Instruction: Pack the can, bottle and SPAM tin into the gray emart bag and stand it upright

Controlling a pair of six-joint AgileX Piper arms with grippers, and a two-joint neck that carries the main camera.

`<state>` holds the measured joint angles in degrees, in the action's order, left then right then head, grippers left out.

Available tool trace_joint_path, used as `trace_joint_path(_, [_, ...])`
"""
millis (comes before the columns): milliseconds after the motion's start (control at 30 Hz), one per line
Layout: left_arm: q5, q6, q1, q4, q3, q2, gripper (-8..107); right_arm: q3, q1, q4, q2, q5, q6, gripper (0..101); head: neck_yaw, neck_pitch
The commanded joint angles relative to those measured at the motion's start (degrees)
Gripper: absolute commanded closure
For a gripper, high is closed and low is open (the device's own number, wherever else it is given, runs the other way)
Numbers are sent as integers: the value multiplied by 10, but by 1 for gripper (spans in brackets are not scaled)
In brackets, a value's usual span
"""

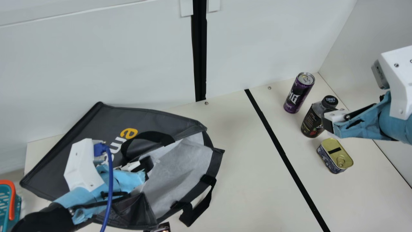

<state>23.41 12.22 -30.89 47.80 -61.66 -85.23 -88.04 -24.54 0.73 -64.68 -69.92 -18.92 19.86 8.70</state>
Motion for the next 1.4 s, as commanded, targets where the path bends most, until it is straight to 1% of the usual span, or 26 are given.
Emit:
trace_joint_path(0, [0,0,0,0,0,0,107,0,0,0,0,0,0,6,1,13])
trace_joint_path(900, [0,0,0,0,0,0,107,0,0,0,0,0,0,6,1,13])
trace_joint_path(933, [0,0,0,0,0,0,107,7,10,-8,7,1,10,6,1,13])
trace_joint_path(1033, [0,0,0,0,0,0,107,9,16,-14,6,3,15,6,1,13])
trace_joint_path(1367, [0,0,0,0,0,0,107,-3,24,-28,-17,8,25,6,1,13])
